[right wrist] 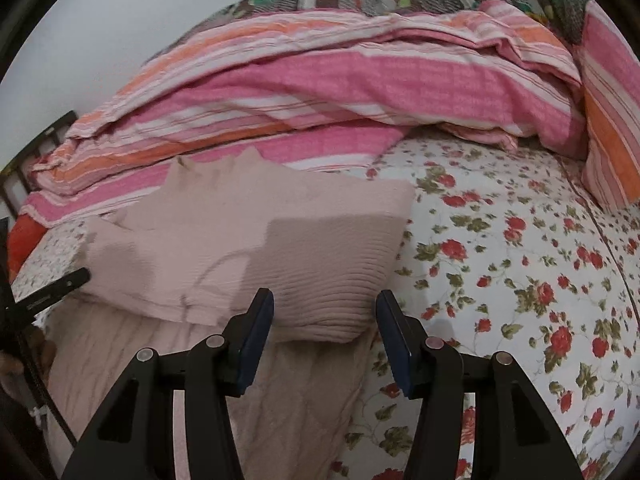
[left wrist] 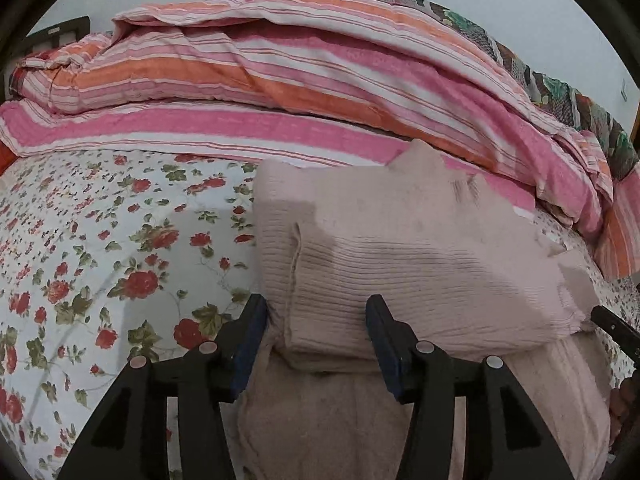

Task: Fold small clothes
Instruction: 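Press the folded sweater flat with the left tool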

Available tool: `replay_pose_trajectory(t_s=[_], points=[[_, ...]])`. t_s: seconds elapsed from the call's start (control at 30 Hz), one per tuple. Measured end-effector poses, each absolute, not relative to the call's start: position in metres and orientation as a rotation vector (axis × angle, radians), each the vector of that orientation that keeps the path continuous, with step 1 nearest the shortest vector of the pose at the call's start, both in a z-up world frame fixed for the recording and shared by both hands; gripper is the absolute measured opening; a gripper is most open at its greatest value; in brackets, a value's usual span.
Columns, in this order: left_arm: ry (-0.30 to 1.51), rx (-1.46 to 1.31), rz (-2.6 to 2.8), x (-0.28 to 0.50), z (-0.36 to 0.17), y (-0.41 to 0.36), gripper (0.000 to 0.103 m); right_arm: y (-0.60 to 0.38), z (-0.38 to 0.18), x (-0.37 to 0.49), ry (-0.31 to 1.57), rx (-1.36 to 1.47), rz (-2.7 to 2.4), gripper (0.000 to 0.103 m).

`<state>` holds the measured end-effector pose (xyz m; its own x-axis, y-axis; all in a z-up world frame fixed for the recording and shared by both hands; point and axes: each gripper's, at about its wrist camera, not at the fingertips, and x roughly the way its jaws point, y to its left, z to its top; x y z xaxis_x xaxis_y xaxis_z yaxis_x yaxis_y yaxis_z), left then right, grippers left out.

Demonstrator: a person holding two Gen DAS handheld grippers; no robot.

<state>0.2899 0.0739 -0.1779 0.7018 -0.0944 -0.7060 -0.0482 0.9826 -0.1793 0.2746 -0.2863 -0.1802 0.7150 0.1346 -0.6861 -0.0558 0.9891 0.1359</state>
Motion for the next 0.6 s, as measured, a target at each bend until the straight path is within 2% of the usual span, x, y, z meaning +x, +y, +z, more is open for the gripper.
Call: replay_pose_trajectory(t_s=[0.17,0.6], points=[[0.807,-0.212,-0.029,0.292,-0.18,0.076,0.05,-0.28,-0.192,0.281,0.8,0.053,0.042,0.05],[0.809,-0.233,-0.067,0.291,-0.179,0.079,0.049,-0.286,-0.196,0.282,0.831,0.092,0.054,0.052]])
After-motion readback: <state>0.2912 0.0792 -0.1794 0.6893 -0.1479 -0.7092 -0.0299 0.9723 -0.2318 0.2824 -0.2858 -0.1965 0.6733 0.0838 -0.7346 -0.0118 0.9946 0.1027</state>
